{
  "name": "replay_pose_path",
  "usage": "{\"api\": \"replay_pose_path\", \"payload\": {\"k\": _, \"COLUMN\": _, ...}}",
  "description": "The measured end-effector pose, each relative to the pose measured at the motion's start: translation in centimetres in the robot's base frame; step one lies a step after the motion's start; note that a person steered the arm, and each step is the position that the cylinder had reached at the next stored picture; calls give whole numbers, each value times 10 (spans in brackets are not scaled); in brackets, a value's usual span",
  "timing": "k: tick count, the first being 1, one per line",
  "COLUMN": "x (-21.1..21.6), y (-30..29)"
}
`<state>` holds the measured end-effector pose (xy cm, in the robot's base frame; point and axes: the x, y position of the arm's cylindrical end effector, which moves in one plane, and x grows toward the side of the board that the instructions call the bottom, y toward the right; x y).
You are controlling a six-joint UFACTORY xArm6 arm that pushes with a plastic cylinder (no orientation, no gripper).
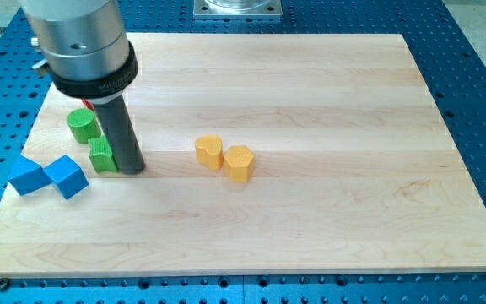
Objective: Move the green star above the blue cube
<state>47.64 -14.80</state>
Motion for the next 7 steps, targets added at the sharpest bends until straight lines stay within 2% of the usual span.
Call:
{"api": "replay_pose_path", "payload": {"k": 1, "x": -22, "y": -26}}
{"api": "replay_pose_path", "payload": {"k": 2, "x": 4, "y": -44}}
{"api": "replay_pose_path", "payload": {"k": 3, "x": 45, "y": -22}}
{"api": "replay_pose_path", "payload": {"k": 4, "x": 105, "y": -57}}
{"api": "replay_pose_path", "payload": {"k": 5, "x": 123, "y": -154}}
{"api": "replay_pose_path", "payload": {"k": 6, "x": 103, "y": -156}}
{"api": "replay_pose_path", "payload": {"k": 7, "x": 56, "y": -155}}
